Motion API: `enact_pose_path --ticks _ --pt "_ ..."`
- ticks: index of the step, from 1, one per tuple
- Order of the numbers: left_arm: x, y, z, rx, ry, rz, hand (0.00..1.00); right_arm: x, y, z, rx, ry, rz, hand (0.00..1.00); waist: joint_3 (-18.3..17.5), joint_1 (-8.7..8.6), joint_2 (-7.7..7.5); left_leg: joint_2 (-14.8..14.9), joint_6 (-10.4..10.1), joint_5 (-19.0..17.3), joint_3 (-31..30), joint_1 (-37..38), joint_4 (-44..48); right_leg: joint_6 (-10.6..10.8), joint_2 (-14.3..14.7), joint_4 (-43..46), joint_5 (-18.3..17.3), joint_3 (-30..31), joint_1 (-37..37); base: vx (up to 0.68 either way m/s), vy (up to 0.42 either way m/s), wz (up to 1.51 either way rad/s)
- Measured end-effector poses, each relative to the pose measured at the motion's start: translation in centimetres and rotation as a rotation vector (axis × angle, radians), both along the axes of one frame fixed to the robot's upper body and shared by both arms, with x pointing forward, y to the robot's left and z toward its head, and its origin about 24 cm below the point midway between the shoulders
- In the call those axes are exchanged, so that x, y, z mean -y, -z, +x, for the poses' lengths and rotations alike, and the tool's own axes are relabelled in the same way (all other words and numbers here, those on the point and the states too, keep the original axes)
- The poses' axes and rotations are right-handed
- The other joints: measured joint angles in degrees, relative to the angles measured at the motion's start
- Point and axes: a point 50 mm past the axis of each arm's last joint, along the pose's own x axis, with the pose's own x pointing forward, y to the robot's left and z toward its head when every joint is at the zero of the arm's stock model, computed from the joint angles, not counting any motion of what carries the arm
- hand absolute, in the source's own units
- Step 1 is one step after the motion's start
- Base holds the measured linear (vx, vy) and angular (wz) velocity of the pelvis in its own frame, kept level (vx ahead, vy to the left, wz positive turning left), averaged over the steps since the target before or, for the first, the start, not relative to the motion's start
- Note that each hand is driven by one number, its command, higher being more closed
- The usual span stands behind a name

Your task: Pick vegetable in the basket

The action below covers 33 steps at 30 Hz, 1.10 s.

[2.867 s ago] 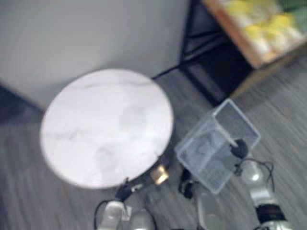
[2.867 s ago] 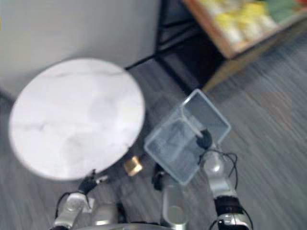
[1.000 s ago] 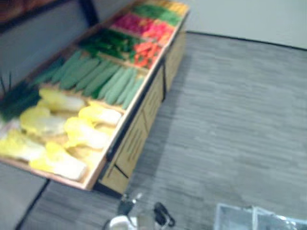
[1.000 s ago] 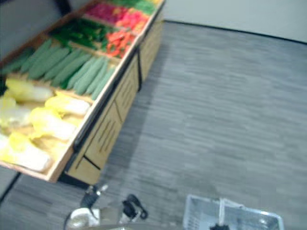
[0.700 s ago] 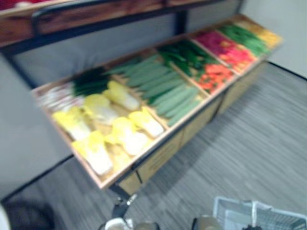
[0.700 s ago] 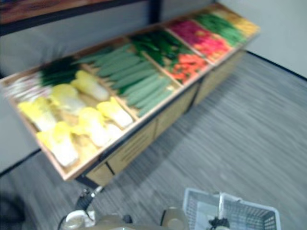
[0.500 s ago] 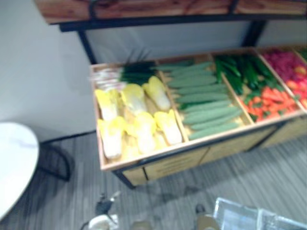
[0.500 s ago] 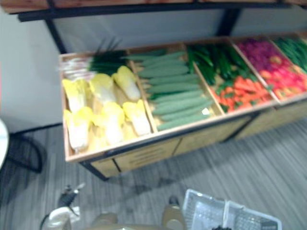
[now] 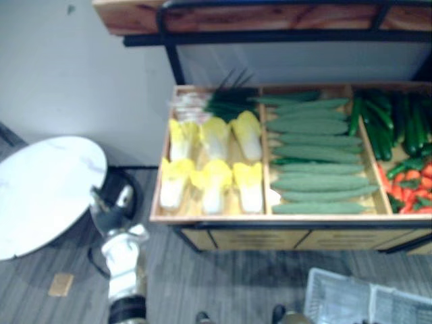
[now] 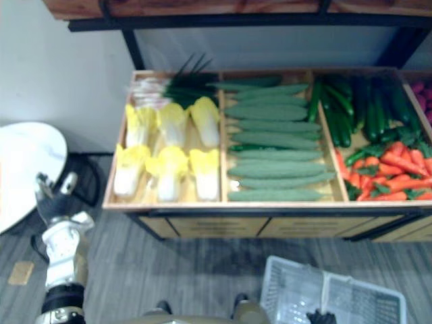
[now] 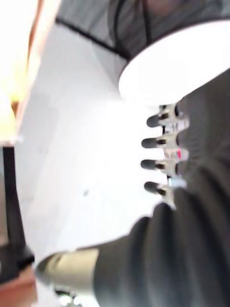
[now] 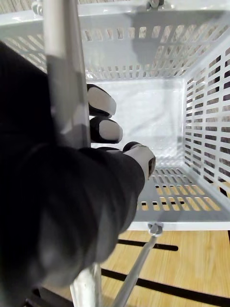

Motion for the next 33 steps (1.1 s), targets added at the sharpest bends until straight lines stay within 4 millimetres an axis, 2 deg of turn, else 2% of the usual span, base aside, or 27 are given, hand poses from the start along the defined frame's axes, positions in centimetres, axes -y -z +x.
enact_pose_path --ticks 3,6,7,10,13,17,19,23,26,29,33 --pt "2.1 -1.0 0.8 0.030 0.084 0.052 0.00 -0.3 0.2 -1.0 -0.027 0.019 0.012 1.00 -0.5 -0.20 0.72 -0.6 0.1 0.1 1.0 0.3 -1.0 0.4 -0.1 -2.6 2.2 0.9 0.4 -0.07 0.054 -0.14" --pt "5.5 -0.1 1.6 0.011 0.205 0.027 0.00 -0.8 0.6 -2.3 -0.063 0.046 0.034 1.00 -0.4 -0.57 0.59 -1.1 0.5 0.4 1.5 1.0 -2.0 0.6 -0.1 -5.5 4.0 1.1 1.8 -0.10 0.024 -0.08" --pt "6.9 0.2 1.8 -0.001 0.253 0.020 0.00 -1.0 0.6 -2.5 -0.069 0.048 0.039 1.00 -0.4 -1.45 0.56 -1.2 0.6 0.4 1.6 0.9 -2.0 0.7 -0.2 -6.2 4.6 1.2 1.9 -0.10 0.016 -0.04" --pt "9.4 0.7 2.0 -0.046 0.366 0.077 0.00 -1.2 0.7 -2.6 -0.075 0.046 0.046 1.00 -0.4 -2.80 0.58 -1.3 1.0 0.4 2.8 1.0 -2.7 0.8 -0.1 -7.4 5.2 1.6 1.7 -0.08 0.006 -0.12" --pt "10.9 0.9 2.1 -0.077 0.439 0.155 0.00 -1.5 0.8 -2.7 -0.077 0.047 0.050 1.00 -0.2 -3.13 0.34 -1.2 0.8 0.3 3.7 1.1 -2.9 0.8 0.2 -8.3 5.8 2.7 1.6 -0.03 -0.006 -0.18" --pt "11.6 1.7 2.1 -0.141 0.467 0.195 0.00 -1.4 0.7 -2.4 -0.070 0.036 0.042 1.00 -0.2 -3.17 0.34 -1.2 0.7 0.2 4.7 1.0 -3.2 0.9 0.3 -8.3 6.1 3.6 0.6 0.02 -0.007 -0.14" --pt "11.6 2.8 2.0 -0.205 0.471 0.217 0.00 -1.5 0.7 -2.2 -0.069 0.027 0.040 1.00 -0.2 -3.24 0.26 -1.2 0.6 0.4 4.9 1.0 -3.2 1.1 0.3 -8.4 6.6 3.9 0.3 0.06 -0.008 -0.12" --pt "11.2 3.9 2.0 -0.291 0.445 0.267 0.00 -1.7 0.7 -0.9 -0.050 -0.001 0.028 1.00 0.9 -3.31 -0.28 -1.3 0.4 0.5 6.1 0.5 -3.2 1.0 0.3 -8.0 6.7 4.7 -1.0 0.06 -0.005 -0.13" --pt "10.5 3.3 2.6 -0.300 0.387 0.342 0.00 -1.6 0.4 0.6 -0.013 -0.010 0.014 1.00 2.9 -3.33 -0.21 -1.6 0.5 0.5 6.4 -0.9 -3.2 1.1 0.1 -7.1 6.7 5.4 -3.1 0.03 -0.001 -0.08" --pt "9.5 2.2 3.3 -0.272 0.301 0.351 0.00 -1.6 0.3 1.5 0.011 -0.012 0.003 1.00 4.6 -3.35 -0.10 -1.6 0.5 0.6 6.5 -2.2 -3.1 1.1 0.0 -6.9 6.7 5.7 -4.6 0.02 -0.006 -0.02" --pt "9.2 1.2 4.7 -0.256 0.235 0.367 0.00 -1.6 0.0 2.8 0.046 -0.015 -0.002 1.00 6.3 -3.26 -0.30 -1.6 0.7 0.7 7.1 -4.5 -2.5 1.0 0.0 -5.3 6.6 6.3 -7.6 0.00 -0.013 -0.09"
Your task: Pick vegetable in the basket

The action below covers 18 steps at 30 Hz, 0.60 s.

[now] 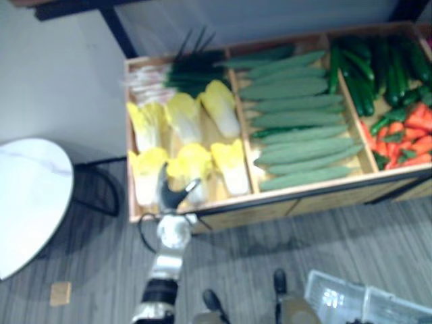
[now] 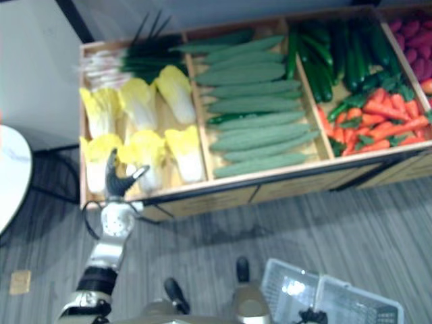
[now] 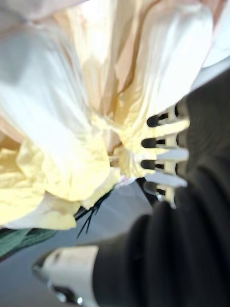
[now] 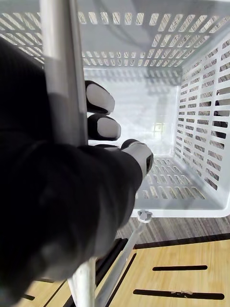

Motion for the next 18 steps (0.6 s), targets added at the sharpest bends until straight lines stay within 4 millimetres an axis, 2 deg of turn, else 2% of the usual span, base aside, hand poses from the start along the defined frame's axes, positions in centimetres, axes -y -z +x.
enact_pose_path --ticks 6,10,11,18 --pt "-0.3 1.1 2.1 -0.110 -0.058 0.021 0.00 -0.4 -0.8 3.0 0.086 -0.045 -0.023 1.00 4.2 0.01 -1.80 0.2 0.2 0.1 3.6 -2.6 1.0 -0.2 -0.2 4.0 -0.4 2.9 -6.0 -0.05 -0.004 -0.22" --pt "-1.4 -1.2 4.3 -0.067 -0.110 0.067 0.00 -0.2 -1.8 4.8 0.159 -0.056 -0.047 1.00 6.3 0.06 -2.14 0.3 0.5 0.3 5.9 -4.9 1.4 -0.2 -0.1 6.4 -0.4 5.1 -10.7 -0.05 -0.025 -0.25" --pt "-1.5 -1.3 4.4 -0.063 -0.118 0.068 1.00 -0.3 -1.8 5.0 0.166 -0.055 -0.049 1.00 6.4 0.13 -2.19 0.4 0.5 0.3 6.4 -5.2 1.5 -0.2 -0.1 6.5 -0.4 5.4 -11.2 -0.03 -0.021 -0.29" --pt "-3.4 -4.4 5.9 0.011 -0.206 0.056 1.00 -0.3 -2.9 6.6 0.242 -0.057 -0.072 1.00 7.9 0.27 -3.07 1.5 0.6 0.5 13.7 -6.9 2.2 0.4 0.1 6.4 0.8 7.2 -14.7 -0.04 -0.017 -0.10"
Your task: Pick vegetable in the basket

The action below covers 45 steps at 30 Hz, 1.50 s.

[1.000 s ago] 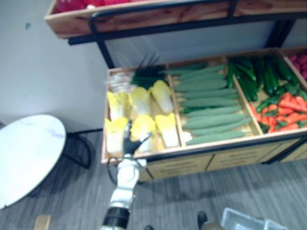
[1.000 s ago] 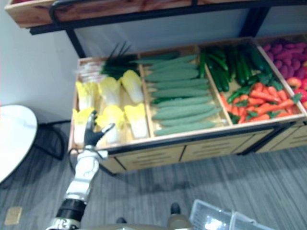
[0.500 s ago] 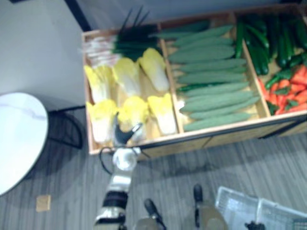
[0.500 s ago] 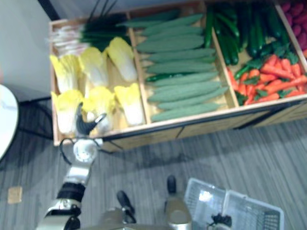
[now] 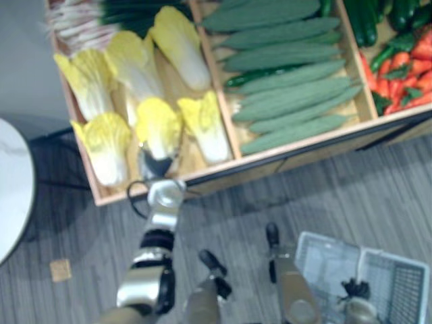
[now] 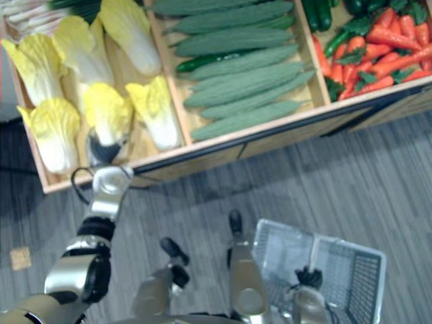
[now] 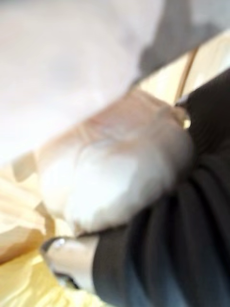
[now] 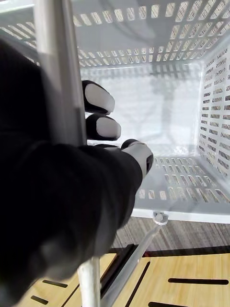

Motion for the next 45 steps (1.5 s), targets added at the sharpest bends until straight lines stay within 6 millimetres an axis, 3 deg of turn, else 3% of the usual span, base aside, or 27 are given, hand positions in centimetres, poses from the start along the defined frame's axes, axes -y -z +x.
enact_pose_path --ticks 7,12,15,17,19,20,22,23,26,28,29,30,31,32,33,34,35,36,37,38,39,40,42,44,45 --pt "-1.4 -3.1 1.2 0.041 -0.020 0.023 1.00 -1.1 0.2 0.4 0.013 -0.045 0.041 1.00 0.8 0.02 -1.89 0.1 0.0 0.6 1.0 1.1 0.1 -0.1 -0.4 -1.8 1.4 -0.4 2.1 -0.02 -0.007 0.01" --pt "0.2 -3.7 1.5 0.062 0.062 0.002 1.00 -1.9 0.7 0.0 -0.005 -0.041 0.077 1.00 0.4 -0.30 -2.65 -0.2 0.2 0.8 -1.1 5.0 -0.1 -0.2 -0.7 -2.5 1.3 -2.6 7.3 0.07 0.008 0.14" --pt "0.6 -6.2 0.4 0.209 0.069 0.037 1.00 -2.1 1.3 -0.7 -0.043 -0.038 0.092 1.00 0.1 -0.29 -3.07 -0.3 0.2 0.7 -4.6 7.3 0.8 -0.3 -0.7 -3.0 1.3 -3.2 10.7 0.06 -0.011 0.09" --pt "0.1 -7.3 -1.5 0.308 0.044 0.065 1.00 -2.1 1.5 -0.9 -0.061 -0.047 0.089 1.00 -1.0 0.07 -3.59 -0.1 0.5 -0.8 -11.5 6.9 4.4 -0.2 -0.9 -3.5 1.3 -1.9 11.6 0.06 -0.049 -0.25" --pt "-0.6 -6.7 -4.2 0.360 0.007 0.121 1.00 -1.1 1.2 -0.7 -0.066 -0.064 0.053 1.00 -3.0 0.28 -2.61 0.4 0.0 -5.6 -23.7 5.4 10.6 0.1 -0.7 -3.8 1.0 0.4 12.2 0.02 0.036 -0.61" --pt "-0.5 -6.0 -5.4 0.352 -0.004 0.149 1.00 -0.1 0.9 -0.8 -0.073 -0.067 0.023 1.00 -4.5 0.52 -1.21 0.5 -1.1 -8.6 -28.8 5.4 12.4 0.4 -0.1 -3.7 1.0 1.8 12.2 -0.01 0.103 -0.60" --pt "1.0 -5.1 -6.3 0.342 0.024 0.181 1.00 1.4 0.6 -1.3 -0.090 -0.065 -0.022 1.00 -6.6 -0.16 1.05 0.4 -2.5 -12.2 -31.7 6.0 12.1 1.5 0.2 -4.1 1.2 2.3 12.8 -0.04 0.175 -0.26" --pt "2.6 -5.1 -6.5 0.357 0.081 0.198 1.00 1.8 0.6 -1.8 -0.111 -0.074 -0.045 1.00 -7.2 -0.11 1.14 -0.2 -2.7 -13.6 -31.7 7.9 10.8 2.2 -0.2 -4.5 1.6 3.0 13.5 -0.03 0.155 -0.15" --pt "5.1 -5.0 -8.5 0.393 0.187 0.313 1.00 1.4 0.1 -1.7 -0.095 -0.131 -0.092 1.00 -8.8 0.22 -1.79 -3.3 -1.8 -13.7 -28.0 10.4 9.4 3.9 -2.2 -4.8 2.8 7.5 13.0 -0.07 0.166 -0.51" --pt "6.7 -4.9 -9.2 0.411 0.268 0.346 1.00 1.5 -0.7 -1.4 -0.061 -0.150 -0.122 1.00 -9.3 0.09 -2.65 -4.3 -1.1 -14.8 -25.3 10.4 10.6 4.6 -3.0 -5.1 3.3 9.7 12.2 -0.08 0.098 -0.64" --pt "7.4 -4.8 -9.4 0.415 0.301 0.357 1.00 1.6 -0.9 -1.2 -0.049 -0.153 -0.132 1.00 -9.4 0.07 -2.73 -4.5 -1.1 -15.4 -24.5 10.5 11.5 3.6 -3.3 -5.4 2.6 9.3 12.0 -0.07 0.103 -0.71" --pt "8.4 -4.3 -9.7 0.400 0.365 0.362 1.00 1.7 -1.4 -0.9 -0.030 -0.160 -0.151 1.00 -9.6 -0.12 -2.34 -4.3 -0.6 -15.5 -22.6 10.5 12.6 -1.7 -4.3 -5.4 0.7 4.2 11.2 -0.01 0.097 -0.79" --pt "9.5 -3.3 -10.2 0.368 0.434 0.345 1.00 2.0 -2.1 -0.2 -0.016 -0.184 -0.190 1.00 -9.9 -0.32 -0.59 -2.9 0.3 -15.0 -20.5 10.4 12.0 -10.0 -5.0 -3.6 -3.8 -4.9 10.1 -0.01 0.094 -1.04" --pt "10.1 -2.8 -10.5 0.352 0.482 0.318 1.00 2.1 -2.6 0.3 0.002 -0.199 -0.218 1.00 -10.0 -0.01 -0.14 -1.7 0.3 -14.9 -18.2 11.5 11.2 -10.2 -6.3 1.5 -4.1 -11.1 7.6 0.04 0.047 -0.99" --pt "10.1 -2.4 -10.7 0.336 0.499 0.315 1.00 2.0 -2.9 0.6 0.011 -0.214 -0.233 1.00 -9.9 0.05 -0.75 -1.9 0.3 -15.0 -16.9 12.3 11.2 -10.0 -7.7 6.7 -3.8 -15.0 6.2 0.09 0.039 -1.27" --pt "9.8 -0.8 -11.3 0.259 0.536 0.284 1.00 1.7 -3.3 0.9 0.026 -0.244 -0.257 1.00 -10.4 0.02 -2.88 -3.5 -0.2 -16.8 -14.4 13.9 12.8 -10.1 -9.4 11.1 -0.5 -21.9 6.5 0.10 0.024 -1.33" --pt "9.6 -0.1 -11.6 0.221 0.540 0.259 1.00 1.5 -3.7 1.9 0.052 -0.257 -0.264 1.00 -10.4 0.12 -2.50 -3.1 0.1 -17.1 -13.8 14.2 13.4 -9.7 -8.2 10.3 2.4 -22.4 6.1 0.00 0.036 -1.71" --pt "9.2 1.1 -11.8 0.165 0.550 0.234 1.00 0.9 -4.3 3.3 0.096 -0.281 -0.271 1.00 -10.4 0.23 -2.31 -3.0 1.4 -16.4 -13.4 14.3 13.8 -11.0 -6.2 6.4 7.3 -22.7 6.1 -0.12 0.002 -1.96" --pt "8.9 2.5 -12.1 0.088 0.570 0.215 1.00 0.3 -5.7 5.2 0.175 -0.305 -0.289 1.00 -11.1 2.03 -0.53 -1.4 2.9 -16.3 -9.8 14.5 11.3 -13.2 -3.8 0.5 9.9 -25.5 6.8 -0.15 -0.023 -2.10" --pt "9.3 3.4 -12.1 0.040 0.616 0.194 1.00 -0.5 -6.9 6.8 0.238 -0.329 -0.308 1.00 -11.0 1.75 -0.59 -2.5 0.9 -16.8 -5.9 15.4 9.8 -11.9 -7.8 12.7 -3.8 -34.7 5.2 -0.10 -0.031 -1.77" --pt "9.4 4.0 -12.3 0.008 0.632 0.168 1.00 -0.8 -7.2 7.3 0.252 -0.342 -0.311 1.00 -11.3 1.75 -0.95 -3.1 1.0 -16.8 -4.3 15.5 10.0 -10.9 -10.0 16.4 -7.8 -38.7 5.2 -0.05 -0.072 -1.54" --pt "9.5 5.5 -13.1 -0.061 0.651 0.128 1.00 -1.8 -7.7 8.5 0.277 -0.400 -0.327 1.00 -11.2 2.26 -0.85 -3.4 0.9 -16.9 -0.4 16.2 11.0 -11.5 -12.5 19.0 -11.2 -45.2 5.8 0.00 -0.080 -1.65" --pt "10.2 7.5 -13.8 -0.154 0.689 0.058 1.00 -3.8 -8.1 9.3 0.314 -0.471 -0.316 1.00 -11.3 3.29 0.15 -3.0 0.9 -16.9 3.9 17.3 12.2 -11.6 -9.8 16.3 -9.9 -46.6 6.1 0.03 -0.086 -1.54" --pt "11.5 9.0 -14.5 -0.224 0.763 0.037 1.00 -7.1 -8.5 9.8 0.360 -0.585 -0.270 1.00 -11.8 3.37 0.86 0.2 0.8 -16.5 5.9 18.6 13.8 -11.7 -1.1 7.0 -6.4 -40.6 7.9 0.06 -0.122 -1.41" --pt "11.8 9.2 -14.6 -0.235 0.780 0.037 1.00 -7.8 -8.7 9.9 0.379 -0.610 -0.260 1.00 -11.9 3.34 0.64 1.0 0.8 -16.5 6.4 18.9 15.1 -11.3 0.8 4.6 -6.3 -39.3 8.5 0.07 -0.153 -1.53"
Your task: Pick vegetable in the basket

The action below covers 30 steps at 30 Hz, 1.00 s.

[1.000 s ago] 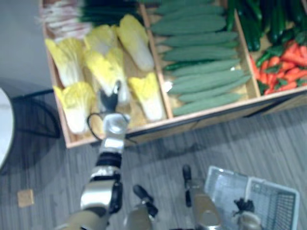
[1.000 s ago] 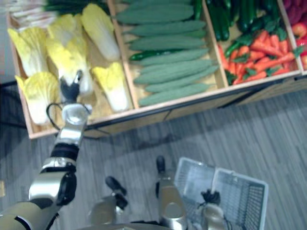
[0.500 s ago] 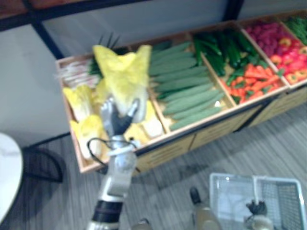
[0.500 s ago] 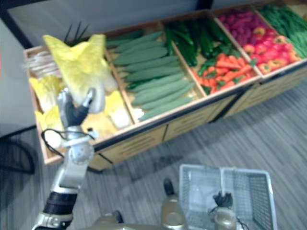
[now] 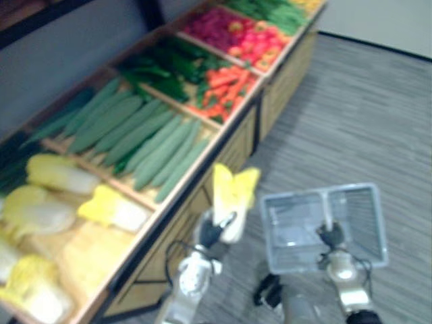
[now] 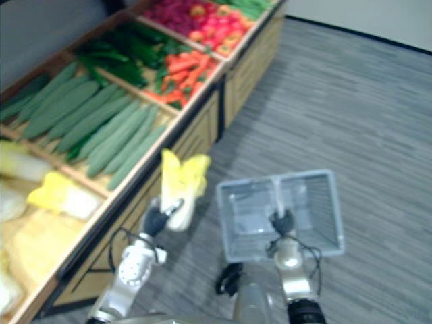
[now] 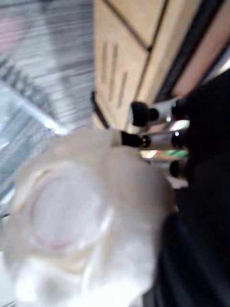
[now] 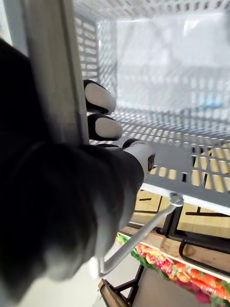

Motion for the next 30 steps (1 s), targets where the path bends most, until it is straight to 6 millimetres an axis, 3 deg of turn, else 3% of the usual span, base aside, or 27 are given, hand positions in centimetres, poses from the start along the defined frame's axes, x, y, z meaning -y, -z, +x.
enact_pose_path --ticks 1,2,3,4,5,6,7,12,14,15,16,18,19,20,22,23,26,27,29,30 --pt "0.3 0.5 -0.1 -0.025 0.025 0.005 1.00 -1.4 -0.3 0.1 0.015 -0.048 0.018 1.00 -0.3 0.07 -0.56 1.9 0.7 0.5 0.4 -0.2 3.4 0.6 3.6 -5.1 -1.1 2.0 1.6 0.09 -0.157 -1.43" --pt "1.2 1.2 -0.4 -0.058 0.052 -0.005 1.00 -2.6 -0.5 0.2 0.026 -0.096 0.026 1.00 -0.2 0.23 0.75 6.7 2.5 1.0 -1.3 -1.5 9.0 0.4 4.3 -0.1 -5.9 1.2 1.6 0.13 -0.169 -1.18" --pt "1.5 1.3 -0.4 -0.061 0.063 -0.010 1.00 -3.1 -0.5 0.1 0.030 -0.116 0.029 1.00 -0.1 -0.65 0.09 7.8 3.1 0.6 -3.6 -3.2 14.7 -0.4 1.9 6.1 -6.9 2.7 1.0 0.20 -0.209 -0.89" --pt "1.9 1.7 -0.3 -0.076 0.074 -0.012 1.00 -4.1 -0.6 0.2 0.029 -0.153 0.036 1.00 0.8 0.00 -1.17 9.5 5.4 -0.4 -8.6 -5.8 23.7 0.1 2.5 5.9 -8.5 7.8 3.1 0.12 -0.159 -0.53" --pt "2.3 1.9 -0.4 -0.088 0.082 -0.016 1.00 -4.5 -0.5 0.1 0.026 -0.175 0.038 1.00 0.7 0.38 -0.96 9.1 4.4 -1.5 -13.0 -8.1 26.3 -0.2 3.5 4.3 -8.1 8.8 4.0 0.11 -0.211 -0.87" --pt "2.8 2.4 -0.9 -0.112 0.096 -0.022 1.00 -5.6 -0.8 0.0 0.037 -0.222 0.040 1.00 0.7 1.28 -0.99 5.7 3.4 -2.8 -22.8 -12.6 28.5 -0.7 4.9 1.7 -6.7 11.2 5.4 0.07 -0.155 -1.12" --pt "3.1 2.7 -1.4 -0.126 0.104 -0.027 1.00 -6.6 -1.3 0.0 0.058 -0.267 0.048 1.00 0.8 2.46 -1.01 2.7 3.2 -4.3 -28.8 -15.7 28.3 -0.4 5.9 -0.5 -6.1 13.7 6.6 0.10 -0.132 -1.16" --pt "3.0 2.9 -1.8 -0.119 0.075 -0.016 1.00 -8.0 -2.0 0.2 0.086 -0.328 0.080 1.00 1.1 4.19 -1.42 -5.6 2.1 -5.7 -36.5 -23.3 17.7 0.8 7.0 -5.0 -5.3 20.5 11.2 0.13 -0.023 -0.77" --pt "2.9 3.1 -1.8 -0.117 0.053 -0.005 1.00 -8.8 -2.8 0.6 0.120 -0.361 0.082 1.00 1.1 4.96 -1.50 -8.2 3.0 -2.7 -37.0 -24.6 10.0 1.0 7.8 -6.3 -5.2 24.0 12.7 0.19 0.032 -0.88" --pt "2.9 3.2 -1.8 -0.122 0.050 -0.002 0.00 -9.0 -3.0 0.5 0.126 -0.369 0.098 1.00 1.1 5.01 -1.48 -8.5 3.4 -1.7 -37.0 -24.4 7.9 1.0 8.2 -6.5 -5.2 25.1 13.0 0.21 0.055 -0.83" --pt "2.8 3.4 -1.8 -0.130 0.042 0.004 0.00 -9.3 -3.3 0.5 0.135 -0.380 0.122 1.00 1.1 5.55 -1.63 -8.7 5.1 0.7 -37.0 -23.3 6.2 1.0 8.9 -6.1 -6.1 27.1 13.7 0.28 0.077 -0.90" --pt "2.7 4.1 -1.7 -0.158 0.048 0.045 0.00 -9.6 -3.9 0.3 0.153 -0.387 0.166 1.00 0.8 5.74 -3.08 -9.4 6.4 2.9 -36.5 -20.9 4.2 2.0 8.2 -1.4 -9.8 28.2 13.2 0.28 0.070 -0.59" --pt "2.8 4.7 -1.5 -0.178 0.071 0.095 0.00 -9.8 -4.1 0.0 0.162 -0.398 0.192 1.00 0.7 4.93 -4.74 -10.6 6.9 3.4 -36.0 -18.4 1.8 4.1 6.4 4.8 -12.0 27.5 11.6 0.34 0.069 -0.18" --pt "3.0 5.1 -1.4 -0.197 0.085 0.131 0.00 -10.2 -4.3 -0.2 0.166 -0.416 0.213 1.00 0.7 4.34 -5.31 -10.8 6.9 3.6 -34.9 -16.1 0.1 5.6 4.7 15.6 -11.6 25.9 7.5 0.41 0.086 -0.23" --pt "3.0 5.2 -1.1 -0.206 0.086 0.162 0.00 -10.4 -4.2 -0.4 0.156 -0.435 0.242 1.00 0.8 2.73 -5.09 -10.7 7.0 3.2 -35.3 -11.0 -2.3 9.8 1.0 35.8 -9.6 23.1 -0.2 0.43 0.078 -0.03" --pt "3.0 5.0 -0.7 -0.191 0.088 0.176 0.00 -10.3 -4.2 -0.5 0.153 -0.428 0.256 1.00 0.9 2.44 -4.95 -10.7 7.0 3.2 -36.3 -9.0 -3.5 8.4 -0.5 39.3 -10.5 22.7 -1.6 0.36 0.037 0.28" --pt "2.7 4.0 0.9 -0.121 0.085 0.230 0.00 -9.8 -4.2 -1.0 0.157 -0.402 0.321 1.00 1.0 2.11 -4.76 -10.3 7.0 3.2 -39.6 -6.4 -5.4 7.2 -4.9 34.7 -11.2 22.1 -3.9 0.33 -0.081 0.57" --pt "2.4 3.4 1.8 -0.090 0.069 0.242 0.00 -9.4 -4.4 -0.9 0.170 -0.388 0.346 1.00 1.0 1.66 -4.69 -9.6 7.0 3.2 -41.9 -6.3 -6.2 7.4 -5.9 27.8 -11.0 23.4 -5.2 0.43 -0.271 0.82" --pt "2.1 2.8 3.2 -0.063 0.041 0.261 0.00 -8.9 -4.6 -0.7 0.185 -0.373 0.380 1.00 1.6 0.93 -3.44 -6.8 4.5 1.7 -44.8 -5.8 -6.9 10.3 -5.6 14.9 -8.6 27.3 -5.7 0.37 -0.285 0.73" --pt "1.5 2.8 3.6 -0.059 0.022 0.286 0.00 -8.9 -4.4 -0.8 0.177 -0.369 0.392 1.00 1.7 1.04 -3.33 -5.7 2.9 0.7 -45.1 -4.8 -6.9 11.1 -5.9 7.0 -5.0 30.6 -5.4 0.45 -0.372 0.45"
